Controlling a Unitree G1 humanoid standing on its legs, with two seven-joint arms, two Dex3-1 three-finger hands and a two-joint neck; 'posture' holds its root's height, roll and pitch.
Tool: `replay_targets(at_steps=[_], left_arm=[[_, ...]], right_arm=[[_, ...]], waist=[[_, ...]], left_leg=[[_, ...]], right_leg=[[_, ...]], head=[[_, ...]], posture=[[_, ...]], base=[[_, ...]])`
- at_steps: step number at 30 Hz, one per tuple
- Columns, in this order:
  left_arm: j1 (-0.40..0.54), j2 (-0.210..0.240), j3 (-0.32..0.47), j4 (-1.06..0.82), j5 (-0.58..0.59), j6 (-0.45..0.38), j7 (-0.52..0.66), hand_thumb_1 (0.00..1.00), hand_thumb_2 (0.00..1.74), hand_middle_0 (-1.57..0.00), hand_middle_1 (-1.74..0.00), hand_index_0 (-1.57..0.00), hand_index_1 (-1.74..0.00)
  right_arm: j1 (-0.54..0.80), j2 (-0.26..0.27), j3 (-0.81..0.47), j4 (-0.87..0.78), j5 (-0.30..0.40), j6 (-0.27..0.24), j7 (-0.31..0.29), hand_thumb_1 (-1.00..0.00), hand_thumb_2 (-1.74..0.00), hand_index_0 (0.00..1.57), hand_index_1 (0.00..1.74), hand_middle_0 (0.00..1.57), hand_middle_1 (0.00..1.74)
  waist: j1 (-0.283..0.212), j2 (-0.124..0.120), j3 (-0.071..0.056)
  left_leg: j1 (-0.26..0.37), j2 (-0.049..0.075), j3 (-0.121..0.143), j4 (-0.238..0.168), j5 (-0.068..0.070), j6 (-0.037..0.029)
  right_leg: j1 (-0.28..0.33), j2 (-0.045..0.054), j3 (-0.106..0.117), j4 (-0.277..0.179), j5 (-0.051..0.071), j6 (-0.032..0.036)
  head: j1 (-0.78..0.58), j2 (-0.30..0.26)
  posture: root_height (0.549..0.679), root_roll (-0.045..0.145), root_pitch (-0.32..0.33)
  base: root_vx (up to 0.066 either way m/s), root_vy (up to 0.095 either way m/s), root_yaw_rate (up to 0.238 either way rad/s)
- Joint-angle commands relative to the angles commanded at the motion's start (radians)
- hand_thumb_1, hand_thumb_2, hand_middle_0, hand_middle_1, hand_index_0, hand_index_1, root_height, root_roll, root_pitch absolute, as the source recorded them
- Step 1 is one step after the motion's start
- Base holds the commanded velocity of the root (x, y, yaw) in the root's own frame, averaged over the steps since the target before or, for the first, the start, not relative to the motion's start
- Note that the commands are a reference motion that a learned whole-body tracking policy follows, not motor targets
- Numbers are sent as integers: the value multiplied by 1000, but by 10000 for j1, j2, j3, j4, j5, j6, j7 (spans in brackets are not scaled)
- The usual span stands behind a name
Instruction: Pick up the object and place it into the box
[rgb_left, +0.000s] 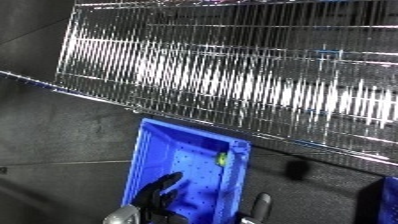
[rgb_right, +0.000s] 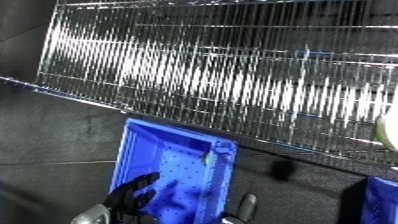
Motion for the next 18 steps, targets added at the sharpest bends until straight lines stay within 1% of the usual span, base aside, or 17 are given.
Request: replay_targets(at_steps=[3,5,7,9,13,15,18], left_arm=[[0,-137,-197,-223,-81,-42,110,0,0,0,0,0,0],[-8,-272,-387,-371,-133,46,142,0,0,0,0,0,0],[-3,-436,-585,-496,-236,103,174,0,0,0,0,0,0],[31,-607,-754,-598,-351,108,241,0,0,0,0,0,0],[182,-858,-982,-727,-351,13,477,0,0,0,0,0,0],[253,-908,-1038,-766,-267,-43,593,0,0,0,0,0,0],[336,-900,-1085,-819,-197,-85,730,0,0,0,0,0,0]], right_arm=[[-101,-62,-41,67,-78,25,43,0,0,0,0,0,0],[-199,-157,-81,121,-180,50,109,0,0,0,0,0,0],[-315,-280,-124,159,-314,106,181,0,0,0,0,0,0],[-421,-404,-164,166,-438,198,252,0,0,0,0,0,0],[-530,-585,-211,138,-550,344,432,0,0,0,0,0,0],[-547,-634,-209,107,-555,320,510,0,0,0,0,0,0],[-578,-688,-185,36,-567,244,623,0,0,0,0,0,0]], waist=[[-62,105,-42],[-117,194,-56],[-189,277,-54],[-260,329,-35],[-346,347,6],[-370,354,13],[-400,378,9]], left_leg=[[18,55,49,-148,122,-17],[45,78,68,-256,202,-21],[85,78,82,-309,229,-19],[119,59,95,-260,186,-18],[146,25,146,5,1,-8],[155,8,177,102,-66,2],[161,-12,219,191,-127,16]], right_leg=[[-53,14,43,11,63,17],[-96,9,63,71,77,28],[-121,5,87,130,80,32],[-126,-4,113,175,89,30],[-118,-26,147,259,124,-2],[-112,-20,157,289,130,-20],[-123,2,176,338,125,-43]], head=[[1815,-161],[2955,-220],[3894,-286],[4661,-376],[5593,-452],[5894,-466],[6360,-440]], posture=[[642,24,49],[642,23,49],[641,23,48],[641,24,42],[640,28,30],[640,30,27],[640,32,24]], base=[[-35,15,-144],[-38,54,-193],[-30,72,-228],[-10,56,-201],[3,8,-113],[0,-4,-82],[-5,1,-76]])
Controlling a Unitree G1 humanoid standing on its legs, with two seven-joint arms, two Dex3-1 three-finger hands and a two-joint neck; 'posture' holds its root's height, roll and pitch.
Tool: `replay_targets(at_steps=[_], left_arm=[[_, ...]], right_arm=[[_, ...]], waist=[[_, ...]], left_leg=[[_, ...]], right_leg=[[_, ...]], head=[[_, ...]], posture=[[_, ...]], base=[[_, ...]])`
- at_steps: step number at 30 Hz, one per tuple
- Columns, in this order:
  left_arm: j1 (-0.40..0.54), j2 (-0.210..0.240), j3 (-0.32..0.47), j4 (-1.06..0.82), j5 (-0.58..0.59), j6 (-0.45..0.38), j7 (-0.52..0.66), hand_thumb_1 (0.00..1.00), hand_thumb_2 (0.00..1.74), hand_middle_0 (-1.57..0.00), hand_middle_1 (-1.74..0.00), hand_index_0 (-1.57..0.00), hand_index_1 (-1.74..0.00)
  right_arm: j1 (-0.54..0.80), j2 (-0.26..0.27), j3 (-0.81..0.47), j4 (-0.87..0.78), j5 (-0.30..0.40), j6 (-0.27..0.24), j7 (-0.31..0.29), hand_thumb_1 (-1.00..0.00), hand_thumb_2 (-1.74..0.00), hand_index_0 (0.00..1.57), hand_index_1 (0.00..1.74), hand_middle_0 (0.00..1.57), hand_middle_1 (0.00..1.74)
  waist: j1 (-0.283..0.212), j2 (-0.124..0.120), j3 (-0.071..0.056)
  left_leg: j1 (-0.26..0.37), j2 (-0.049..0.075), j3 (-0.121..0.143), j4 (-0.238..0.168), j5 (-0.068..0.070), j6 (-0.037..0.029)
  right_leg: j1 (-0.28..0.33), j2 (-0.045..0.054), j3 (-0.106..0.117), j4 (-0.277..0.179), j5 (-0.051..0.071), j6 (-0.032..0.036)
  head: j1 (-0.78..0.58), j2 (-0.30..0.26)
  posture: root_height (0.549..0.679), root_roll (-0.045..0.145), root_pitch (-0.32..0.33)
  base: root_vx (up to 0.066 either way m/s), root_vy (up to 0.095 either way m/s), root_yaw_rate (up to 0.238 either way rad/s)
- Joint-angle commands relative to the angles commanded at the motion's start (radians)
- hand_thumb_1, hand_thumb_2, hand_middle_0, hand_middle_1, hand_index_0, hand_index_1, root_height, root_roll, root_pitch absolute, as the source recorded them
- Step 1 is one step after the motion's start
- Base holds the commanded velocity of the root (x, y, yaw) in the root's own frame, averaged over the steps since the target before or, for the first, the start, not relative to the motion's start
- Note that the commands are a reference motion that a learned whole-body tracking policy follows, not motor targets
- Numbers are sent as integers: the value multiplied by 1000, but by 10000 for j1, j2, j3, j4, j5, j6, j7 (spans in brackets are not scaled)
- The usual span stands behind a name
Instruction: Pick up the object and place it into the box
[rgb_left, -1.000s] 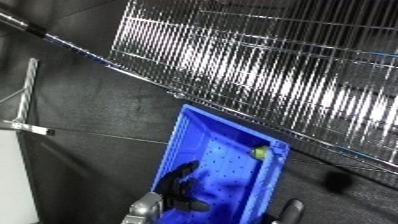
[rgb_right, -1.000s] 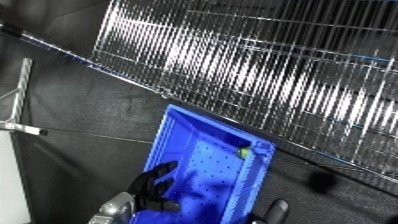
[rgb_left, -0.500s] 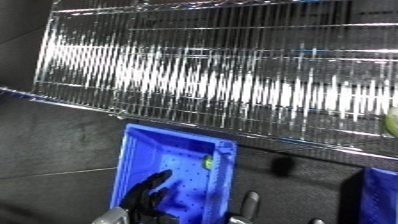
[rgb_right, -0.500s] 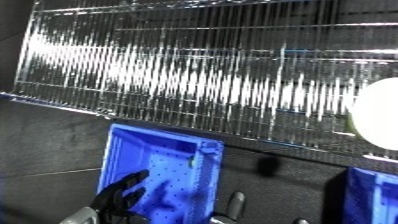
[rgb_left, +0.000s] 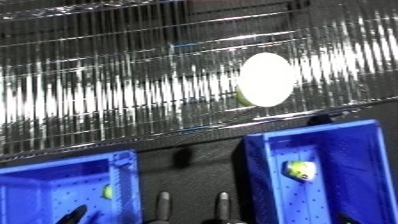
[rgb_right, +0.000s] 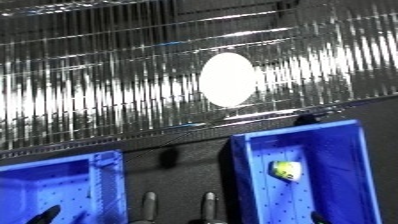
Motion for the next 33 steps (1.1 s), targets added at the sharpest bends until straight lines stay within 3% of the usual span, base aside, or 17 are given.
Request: replay_targets(at_steps=[5,9,12,17,22,28,33], left_arm=[[87,68,-41,-102,25,46,190,0,0,0,0,0,0],[342,133,-97,-258,114,-21,327,0,0,0,0,0,0],[613,236,-116,-450,77,-84,371,0,0,0,0,0,0],[915,381,-50,-673,-3,-87,427,0,0,0,0,0,0],[1013,416,74,-622,-49,-161,428,0,0,0,0,0,0],[993,338,135,-634,5,-99,574,0,0,0,0,0,0],[954,244,237,-523,28,-63,601,0,0,0,0,0,0]], right_arm=[[-115,-159,115,-320,132,134,528,0,0,0,0,0,0],[-155,-497,392,-1333,414,656,1736,0,0,0,0,0,0],[-34,-884,688,-2828,761,1160,2531,0,0,0,0,0,0],[507,-1508,811,-6105,1619,1635,3218,0,0,0,0,0,0],[558,-1771,415,-8281,2225,1434,3842,0,0,0,0,0,0],[159,-2042,-352,-10526,2549,816,3679,0,0,0,0,0,0],[-196,-2027,-1018,-11840,2295,-57,2471,0,0,0,0,0,0]], waist=[[-43,26,-16],[-71,-16,-18],[-129,-77,-32],[-346,-191,-99],[-543,-297,-212],[-620,-337,-325],[-681,-297,-344]], left_leg=[[-23,-20,42,98,-62,10],[-72,-13,47,177,-99,-6],[-130,25,60,205,-101,-22],[-240,131,109,229,-79,-52],[-385,239,183,294,-96,-89],[-506,316,213,370,-153,-122],[-521,342,253,393,-195,-126]], right_leg=[[-38,43,27,97,-36,-35],[-74,69,31,202,-96,-80],[-140,87,49,252,-133,-114],[-293,107,132,301,-163,-125],[-439,120,181,344,-192,-104],[-544,84,172,370,-192,-46],[-559,64,166,385,-213,-28]], head=[[587,107],[700,229],[498,279],[-17,707],[-466,755],[-819,698],[-1162,930]], posture=[[639,35,24],[639,36,25],[638,37,29],[637,38,38],[636,39,50],[636,39,59],[636,40,61]], base=[[-7,4,-48],[-4,-8,-39],[-6,-9,-54],[-6,16,-75],[-1,10,-64],[14,1,-10],[18,18,-6]])
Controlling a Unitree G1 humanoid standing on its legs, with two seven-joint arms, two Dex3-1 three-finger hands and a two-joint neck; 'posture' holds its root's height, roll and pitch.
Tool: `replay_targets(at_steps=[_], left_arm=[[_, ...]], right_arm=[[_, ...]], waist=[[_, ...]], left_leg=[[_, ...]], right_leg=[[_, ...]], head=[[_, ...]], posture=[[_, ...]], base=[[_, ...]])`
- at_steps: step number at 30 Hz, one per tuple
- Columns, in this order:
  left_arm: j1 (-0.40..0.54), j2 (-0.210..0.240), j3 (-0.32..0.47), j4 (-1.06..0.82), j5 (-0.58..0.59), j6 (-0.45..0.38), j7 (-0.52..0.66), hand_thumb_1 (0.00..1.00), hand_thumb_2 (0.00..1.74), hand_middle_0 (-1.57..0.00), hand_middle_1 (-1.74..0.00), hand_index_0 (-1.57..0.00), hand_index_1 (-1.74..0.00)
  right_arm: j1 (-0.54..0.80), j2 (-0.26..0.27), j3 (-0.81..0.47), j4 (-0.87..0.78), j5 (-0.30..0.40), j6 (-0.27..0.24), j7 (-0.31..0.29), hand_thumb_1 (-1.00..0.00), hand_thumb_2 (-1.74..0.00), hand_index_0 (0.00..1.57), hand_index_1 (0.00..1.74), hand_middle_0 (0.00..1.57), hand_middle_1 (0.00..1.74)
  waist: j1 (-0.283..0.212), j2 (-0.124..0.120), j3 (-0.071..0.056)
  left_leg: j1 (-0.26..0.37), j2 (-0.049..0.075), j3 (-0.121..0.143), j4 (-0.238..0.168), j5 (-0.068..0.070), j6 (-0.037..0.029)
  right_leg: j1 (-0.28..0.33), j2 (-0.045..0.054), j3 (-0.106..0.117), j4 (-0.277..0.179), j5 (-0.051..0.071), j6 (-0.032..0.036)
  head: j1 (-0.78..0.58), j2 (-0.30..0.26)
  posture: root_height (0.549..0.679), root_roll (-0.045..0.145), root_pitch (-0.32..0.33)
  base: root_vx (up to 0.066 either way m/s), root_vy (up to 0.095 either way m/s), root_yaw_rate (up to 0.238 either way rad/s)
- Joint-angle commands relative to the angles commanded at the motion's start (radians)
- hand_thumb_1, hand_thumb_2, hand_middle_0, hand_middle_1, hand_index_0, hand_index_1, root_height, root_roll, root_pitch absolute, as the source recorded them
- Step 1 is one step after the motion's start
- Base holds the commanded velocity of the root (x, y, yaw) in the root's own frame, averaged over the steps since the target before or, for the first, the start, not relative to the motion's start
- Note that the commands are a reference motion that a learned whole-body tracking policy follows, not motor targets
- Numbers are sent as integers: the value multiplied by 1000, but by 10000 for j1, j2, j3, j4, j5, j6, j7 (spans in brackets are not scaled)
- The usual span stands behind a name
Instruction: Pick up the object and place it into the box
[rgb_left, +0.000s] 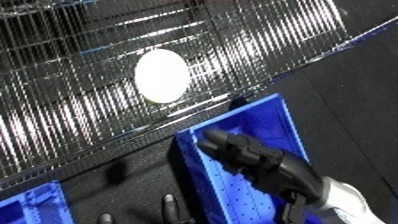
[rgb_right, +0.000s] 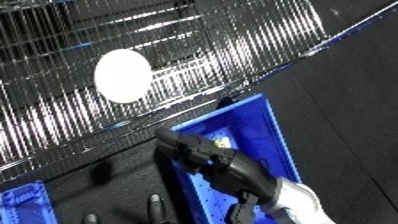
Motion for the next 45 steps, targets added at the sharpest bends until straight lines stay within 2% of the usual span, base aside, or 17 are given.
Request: replay_targets(at_steps=[2,5,8,11,18,27,30,33,38,45], left_arm=[[18,-61,61,27,34,-5,6,0,0,0,0,0,0],[25,-162,139,-13,98,24,54,0,0,0,0,0,0],[12,-245,159,-86,163,52,104,0,0,0,0,0,0],[-3,-290,133,-128,253,65,110,0,0,0,0,0,0],[-102,-348,-98,-167,426,161,141,0,0,0,0,0,0],[-425,-256,-497,-163,466,331,15,0,0,0,0,0,0],[-534,-240,-687,-153,447,361,-29,0,0,0,0,0,0],[-600,-265,-903,-195,370,353,-37,0,0,0,0,0,0],[-664,-301,-1202,-271,242,387,5,0,0,0,0,0,0],[-637,-281,-1402,-335,102,383,-26,0,0,0,0,0,0]], right_arm=[[-134,75,-288,-284,-420,-503,-692,0,0,0,0,0,0],[-374,121,-636,-596,-1436,-1077,-1801,0,0,0,0,0,0],[-651,78,-810,-708,-2345,-1355,-2816,0,0,0,0,0,0],[-1025,-31,-851,-498,-2952,-1508,-3569,0,0,0,0,0,0],[-2269,-413,-301,495,-4237,-1482,-5152,0,0,0,0,0,0],[-3846,-856,1053,2306,-5202,-991,-7254,0,0,0,0,0,0],[-4266,-902,1451,3098,-5129,-998,-7660,0,0,0,0,0,0],[-4798,-882,1857,4116,-4947,-1100,-7823,0,0,0,0,0,0],[-5499,-774,2355,5473,-4823,-1252,-7948,0,0,0,0,0,0],[-6393,-667,3034,6779,-4916,-1364,-7917,0,0,0,0,0,0]], waist=[[-19,28,2],[-31,72,19],[-9,116,60],[60,165,106],[324,294,223],[698,465,364],[827,535,393],[968,618,394],[1144,755,394],[1306,903,394]], left_leg=[[5,8,21,21,-19,9],[-3,10,58,29,-13,24],[-3,-4,74,9,11,41],[5,-34,56,30,13,66],[-8,-142,-32,127,27,106],[-93,-249,-152,100,155,115],[-158,-280,-200,122,170,119],[-265,-313,-237,135,192,130],[-470,-366,-290,191,217,126],[-691,-433,-325,154,277,123]], right_leg=[[1,-9,0,26,-12,0],[-6,-5,1,39,-14,-8],[0,0,-3,27,-7,-25],[22,-20,-21,47,-15,-44],[33,-89,-75,172,-59,-109],[-39,-180,-178,295,-113,-181],[-95,-225,-228,365,-135,-199],[-198,-278,-287,432,-142,-219],[-406,-352,-349,570,-148,-240],[-678,-387,-377,664,-152,-279]], head=[[-136,125],[-315,301],[-342,373],[-347,351],[-347,337],[-277,597],[-225,748],[-96,827],[89,974],[311,1064]], posture=[[636,41,61],[636,41,61],[636,42,62],[636,42,59],[635,44,49],[633,47,48],[632,48,49],[631,48,54],[629,50,62],[628,52,79]], base=[[32,24,-14],[23,25,-11],[11,20,11],[19,12,35],[25,4,62],[10,-1,84],[-2,-5,97],[-8,2,89],[-7,10,93],[-7,17,61]])
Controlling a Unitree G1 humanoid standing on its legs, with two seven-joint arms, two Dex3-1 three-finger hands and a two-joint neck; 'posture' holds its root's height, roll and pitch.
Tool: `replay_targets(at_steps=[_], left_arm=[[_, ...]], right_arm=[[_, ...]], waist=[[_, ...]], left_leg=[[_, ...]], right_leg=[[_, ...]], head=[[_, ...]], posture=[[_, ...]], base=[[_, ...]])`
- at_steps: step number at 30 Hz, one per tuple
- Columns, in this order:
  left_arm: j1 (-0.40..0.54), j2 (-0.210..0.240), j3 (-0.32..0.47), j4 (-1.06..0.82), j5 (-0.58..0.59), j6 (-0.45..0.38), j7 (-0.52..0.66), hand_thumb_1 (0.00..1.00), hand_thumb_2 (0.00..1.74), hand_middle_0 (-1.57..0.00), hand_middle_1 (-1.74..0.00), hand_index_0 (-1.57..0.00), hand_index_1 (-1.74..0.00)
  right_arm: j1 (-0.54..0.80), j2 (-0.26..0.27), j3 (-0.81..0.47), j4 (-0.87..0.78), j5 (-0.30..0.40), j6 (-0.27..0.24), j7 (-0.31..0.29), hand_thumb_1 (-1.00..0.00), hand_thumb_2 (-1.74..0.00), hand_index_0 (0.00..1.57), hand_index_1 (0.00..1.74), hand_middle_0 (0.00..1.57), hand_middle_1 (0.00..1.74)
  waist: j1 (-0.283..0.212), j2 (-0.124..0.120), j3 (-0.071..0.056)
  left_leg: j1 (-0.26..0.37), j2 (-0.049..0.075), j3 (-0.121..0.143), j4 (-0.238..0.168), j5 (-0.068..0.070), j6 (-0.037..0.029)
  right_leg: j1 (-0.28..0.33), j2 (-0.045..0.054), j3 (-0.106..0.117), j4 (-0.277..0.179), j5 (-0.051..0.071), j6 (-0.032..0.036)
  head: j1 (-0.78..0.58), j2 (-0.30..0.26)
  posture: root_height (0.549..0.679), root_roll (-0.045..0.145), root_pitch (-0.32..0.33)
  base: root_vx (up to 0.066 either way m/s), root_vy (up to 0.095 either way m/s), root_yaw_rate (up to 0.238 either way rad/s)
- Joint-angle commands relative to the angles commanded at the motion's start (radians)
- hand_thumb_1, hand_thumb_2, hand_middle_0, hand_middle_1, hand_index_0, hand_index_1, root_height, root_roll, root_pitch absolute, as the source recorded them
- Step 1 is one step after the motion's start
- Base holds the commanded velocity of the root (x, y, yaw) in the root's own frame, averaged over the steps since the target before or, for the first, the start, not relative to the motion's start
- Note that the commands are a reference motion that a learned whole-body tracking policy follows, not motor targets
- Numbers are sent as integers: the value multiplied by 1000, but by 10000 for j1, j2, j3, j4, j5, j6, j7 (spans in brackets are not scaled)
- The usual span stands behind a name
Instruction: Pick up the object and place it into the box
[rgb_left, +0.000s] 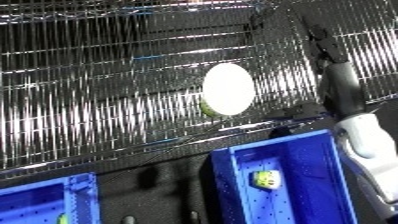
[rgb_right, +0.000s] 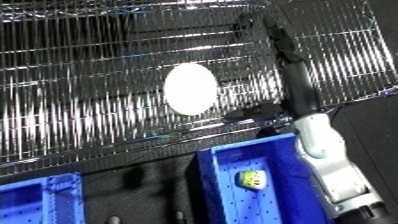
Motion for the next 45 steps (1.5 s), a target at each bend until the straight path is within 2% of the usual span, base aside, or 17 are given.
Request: replay_targets(at_steps=[12,32,41,45], left_arm=[[47,-24,-246,-231,-43,-71,-17,0,0,0,0,0,0],[183,-16,-414,-581,-56,31,34,0,0,0,0,0,0],[208,-109,-504,-717,-86,72,61,0,0,0,0,0,0],[265,-142,-547,-778,-81,44,43,0,0,0,0,0,0]], right_arm=[[-599,124,677,496,-220,137,342,0,0,0,0,0,0],[-945,491,1170,1107,166,600,1805,0,0,0,0,0,0],[-1160,846,1267,1167,211,615,1958,0,0,0,0,0,0],[-1258,981,1272,1119,235,612,1909,-200,-348,314,348,314,348]], waist=[[134,103,0],[312,258,0],[409,341,0],[453,379,0]], left_leg=[[-181,-35,-23,-5,26,23],[-475,-72,-43,57,63,63],[-557,-129,-63,73,68,60],[-597,-156,-78,93,71,65]], right_leg=[[-225,-43,-19,82,3,-26],[-557,-59,-57,224,0,-85],[-639,-95,-95,286,-36,-112],[-676,-107,-106,313,-35,-115]], head=[[265,7],[649,248],[757,420],[827,487]], posture=[[626,53,93],[624,55,114],[624,59,120],[624,60,122]], base=[[6,7,27],[14,3,14],[13,4,22],[18,1,13]])
